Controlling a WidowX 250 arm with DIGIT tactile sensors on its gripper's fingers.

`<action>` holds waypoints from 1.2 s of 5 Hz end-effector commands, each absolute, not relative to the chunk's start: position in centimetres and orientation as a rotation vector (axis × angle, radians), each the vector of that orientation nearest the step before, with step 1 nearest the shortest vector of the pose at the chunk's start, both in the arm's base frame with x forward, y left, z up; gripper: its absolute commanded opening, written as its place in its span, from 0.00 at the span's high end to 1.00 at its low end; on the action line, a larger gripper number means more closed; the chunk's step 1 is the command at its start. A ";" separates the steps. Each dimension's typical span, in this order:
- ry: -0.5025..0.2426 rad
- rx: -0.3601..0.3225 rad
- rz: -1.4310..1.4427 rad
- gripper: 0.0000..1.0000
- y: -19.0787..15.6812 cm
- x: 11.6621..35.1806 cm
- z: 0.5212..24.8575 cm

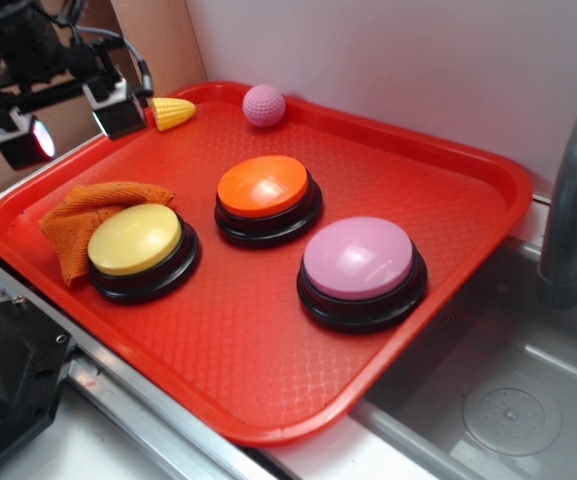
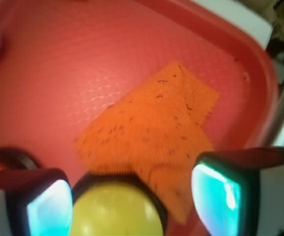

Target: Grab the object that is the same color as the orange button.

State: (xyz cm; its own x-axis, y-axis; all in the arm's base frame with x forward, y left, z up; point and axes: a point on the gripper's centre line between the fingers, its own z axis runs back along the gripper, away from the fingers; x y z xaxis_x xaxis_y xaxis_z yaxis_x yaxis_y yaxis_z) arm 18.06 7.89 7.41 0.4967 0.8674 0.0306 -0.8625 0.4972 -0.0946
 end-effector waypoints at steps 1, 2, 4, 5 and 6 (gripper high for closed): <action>-0.137 -0.075 1.077 0.00 9.1 19.1 5.9; -0.127 -0.077 1.103 0.00 9.7 19.3 4.8; -0.127 -0.090 1.112 0.00 9.9 19.0 3.7; -0.111 -0.080 1.144 0.87 9.8 18.8 3.0; -0.096 -0.061 1.162 1.00 9.9 18.7 2.6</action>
State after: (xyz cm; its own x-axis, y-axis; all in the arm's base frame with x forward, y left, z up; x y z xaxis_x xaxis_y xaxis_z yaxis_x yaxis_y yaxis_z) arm 18.93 9.56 2.21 0.3955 0.9180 0.0281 -0.9140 0.3964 -0.0867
